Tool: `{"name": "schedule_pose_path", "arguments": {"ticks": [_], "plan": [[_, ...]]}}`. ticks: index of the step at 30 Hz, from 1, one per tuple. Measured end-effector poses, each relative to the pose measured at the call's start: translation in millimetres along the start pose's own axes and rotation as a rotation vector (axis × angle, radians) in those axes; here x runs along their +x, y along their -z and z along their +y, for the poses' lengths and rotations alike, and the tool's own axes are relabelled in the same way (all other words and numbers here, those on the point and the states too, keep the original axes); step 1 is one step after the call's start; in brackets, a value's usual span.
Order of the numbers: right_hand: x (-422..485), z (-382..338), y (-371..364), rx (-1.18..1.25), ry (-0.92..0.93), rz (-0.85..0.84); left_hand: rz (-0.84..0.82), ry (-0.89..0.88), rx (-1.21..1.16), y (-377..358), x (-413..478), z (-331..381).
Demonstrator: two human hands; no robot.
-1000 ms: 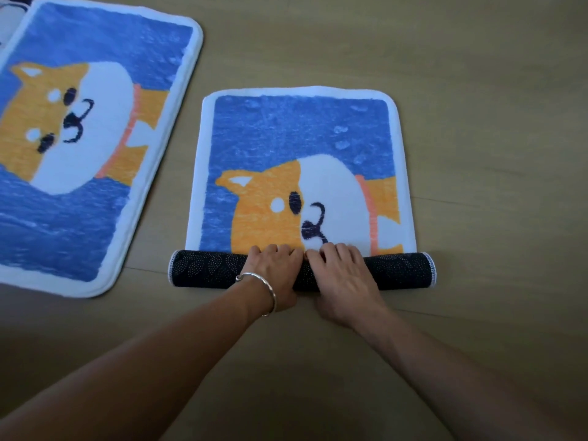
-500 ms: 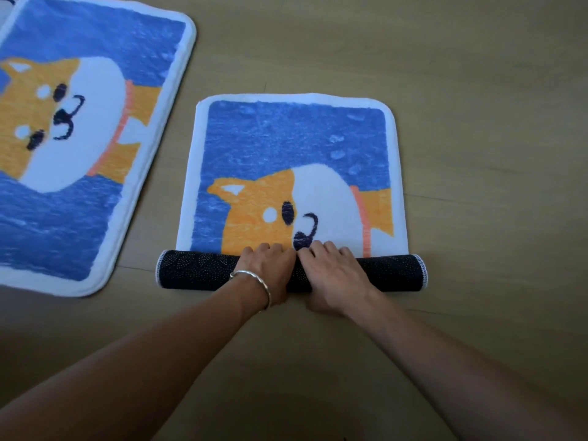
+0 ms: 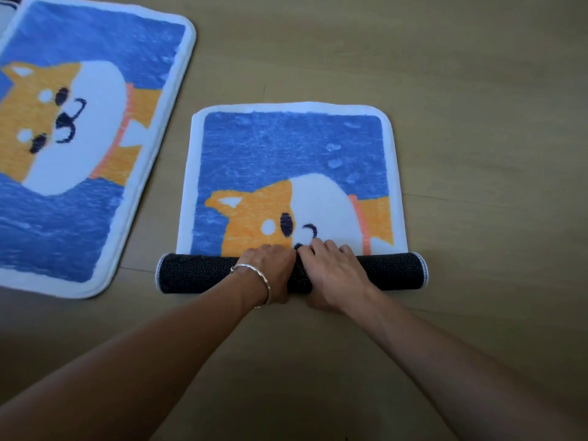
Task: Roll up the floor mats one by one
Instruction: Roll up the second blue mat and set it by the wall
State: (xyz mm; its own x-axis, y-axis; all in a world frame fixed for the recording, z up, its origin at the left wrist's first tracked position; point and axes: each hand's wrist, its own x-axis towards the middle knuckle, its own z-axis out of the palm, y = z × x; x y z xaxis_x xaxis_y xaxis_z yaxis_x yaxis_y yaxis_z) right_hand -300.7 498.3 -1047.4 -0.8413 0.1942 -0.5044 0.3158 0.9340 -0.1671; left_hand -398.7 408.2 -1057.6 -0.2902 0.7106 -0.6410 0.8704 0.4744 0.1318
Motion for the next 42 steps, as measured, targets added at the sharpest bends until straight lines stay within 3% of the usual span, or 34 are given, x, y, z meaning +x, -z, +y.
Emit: {"name": "schedule_pose_path", "arguments": {"ticks": [4, 9, 12, 16, 18, 24, 28, 30, 34, 36, 42], "plan": [[-11.3, -3.6, -10.9, -0.065, 0.006, 0.077, -0.04, -0.038, -0.027, -2.3, -4.6, -1.1], [6.3, -1.1, 7.2, 0.059, -0.041, -0.149, 0.232, -0.061, 0.18, -22.5, -19.2, 3.4], [7.3, -0.2, 12.7, 0.079, -0.019, -0.233, 0.16, -0.006, 0.116, -21.0, -16.9, 4.4], [-9.5, 2.3, -5.8, -0.053, 0.033, 0.041, 0.046, -0.04, 0.032, -4.4, -7.6, -1.1], [-13.4, 2.0, -12.1, -0.093, 0.038, 0.084, 0.053, -0.068, 0.046, -3.6, -9.5, -1.4], [7.3, 9.8, 6.4, 0.097, -0.003, -0.169, 0.17, -0.06, 0.17, -13.2, -17.8, 2.4], [-4.7, 6.1, -17.7, -0.122, 0.029, 0.163, 0.031, -0.039, 0.038, 0.3, -4.0, 0.4], [-6.7, 4.6, -23.6, -0.129, 0.017, 0.246, 0.018, -0.057, 0.005, 1.9, -3.0, -0.4], [6.2, 11.7, 0.0, 0.074, 0.029, -0.031, 0.214, -0.072, 0.145, -11.5, -16.5, 0.7], [11.3, 15.0, 11.1, 0.142, 0.024, -0.113, 0.234, -0.039, 0.169, -12.4, -17.1, 1.9], [-10.0, 10.1, -24.9, -0.177, 0.026, 0.316, 0.076, -0.033, -0.028, 4.2, -6.7, -0.3]]}}
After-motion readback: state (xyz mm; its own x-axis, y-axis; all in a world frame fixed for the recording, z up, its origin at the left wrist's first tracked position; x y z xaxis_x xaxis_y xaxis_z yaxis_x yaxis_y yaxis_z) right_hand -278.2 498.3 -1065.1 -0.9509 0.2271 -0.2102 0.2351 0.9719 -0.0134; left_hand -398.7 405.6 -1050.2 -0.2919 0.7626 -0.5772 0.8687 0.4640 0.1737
